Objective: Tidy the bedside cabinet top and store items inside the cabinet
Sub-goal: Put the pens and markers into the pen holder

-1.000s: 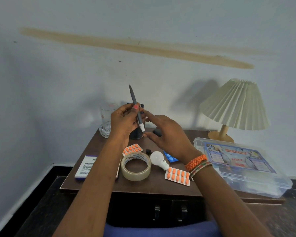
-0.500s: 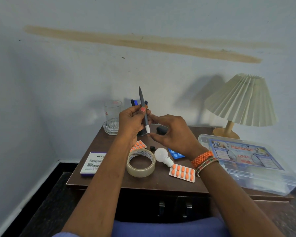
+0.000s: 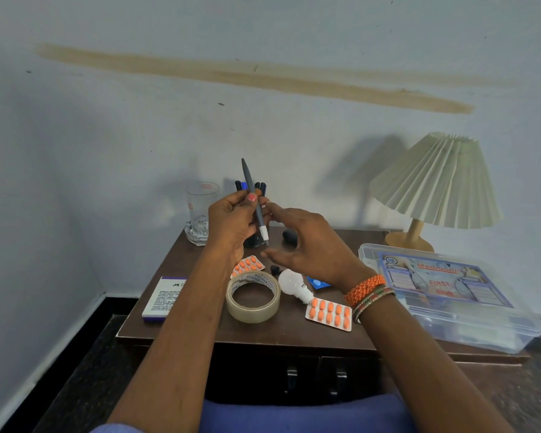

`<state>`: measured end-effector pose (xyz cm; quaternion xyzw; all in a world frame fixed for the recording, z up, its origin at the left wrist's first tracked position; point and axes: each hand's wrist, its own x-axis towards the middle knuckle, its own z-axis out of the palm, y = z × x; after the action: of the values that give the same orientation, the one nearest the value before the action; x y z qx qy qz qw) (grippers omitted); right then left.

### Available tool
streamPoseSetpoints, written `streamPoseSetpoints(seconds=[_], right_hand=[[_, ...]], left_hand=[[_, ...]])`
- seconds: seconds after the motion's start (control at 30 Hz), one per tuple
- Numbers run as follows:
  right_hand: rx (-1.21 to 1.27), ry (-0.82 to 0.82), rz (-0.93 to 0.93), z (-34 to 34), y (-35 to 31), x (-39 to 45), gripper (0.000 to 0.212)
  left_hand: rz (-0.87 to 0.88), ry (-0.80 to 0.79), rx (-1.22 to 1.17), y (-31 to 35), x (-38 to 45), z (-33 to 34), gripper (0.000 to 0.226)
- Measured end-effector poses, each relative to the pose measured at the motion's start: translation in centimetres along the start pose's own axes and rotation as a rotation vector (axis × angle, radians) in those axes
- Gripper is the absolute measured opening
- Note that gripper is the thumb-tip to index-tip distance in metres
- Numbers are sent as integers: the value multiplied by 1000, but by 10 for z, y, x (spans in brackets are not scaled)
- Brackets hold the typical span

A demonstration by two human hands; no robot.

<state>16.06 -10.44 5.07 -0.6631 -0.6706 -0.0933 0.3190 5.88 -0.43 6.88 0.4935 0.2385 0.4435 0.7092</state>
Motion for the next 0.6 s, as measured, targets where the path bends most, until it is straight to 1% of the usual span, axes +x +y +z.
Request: streamPoseSetpoints(seconds=[0.07, 0.13, 0.17, 0.23, 0.3, 0.37, 0.43, 0.5, 0.53, 0.6], right_hand=[[25, -2, 27, 1, -1, 0, 74], [128, 47, 100, 5, -5, 0, 61], [190, 105, 149, 7, -7, 0, 51], [308, 243, 279, 9, -8, 2, 31], [475, 356, 430, 7, -4, 6, 23], [626, 419, 503, 5, 1, 8, 24], [637, 447, 503, 4, 4, 9, 33], [610, 461, 488, 5, 5, 11, 39], [621, 467, 478, 7, 5, 14, 38], [602, 471, 448, 7, 5, 23, 25]], left_hand=[[-1, 13, 5, 0, 0, 0, 19], [1, 27, 69, -2, 1, -2, 11], [17, 16, 141, -2, 2, -4, 7], [89, -60, 396, -2, 4, -7, 7], [125, -175, 608, -3, 3, -10, 9], [115, -246, 712, -5, 1, -12, 12], [133, -267, 792, -8, 2, -15, 18], [146, -276, 820, -10, 4, -18, 18], [153, -279, 829, -10, 6, -19, 15], [181, -279, 829, -11, 8, -18, 9]])
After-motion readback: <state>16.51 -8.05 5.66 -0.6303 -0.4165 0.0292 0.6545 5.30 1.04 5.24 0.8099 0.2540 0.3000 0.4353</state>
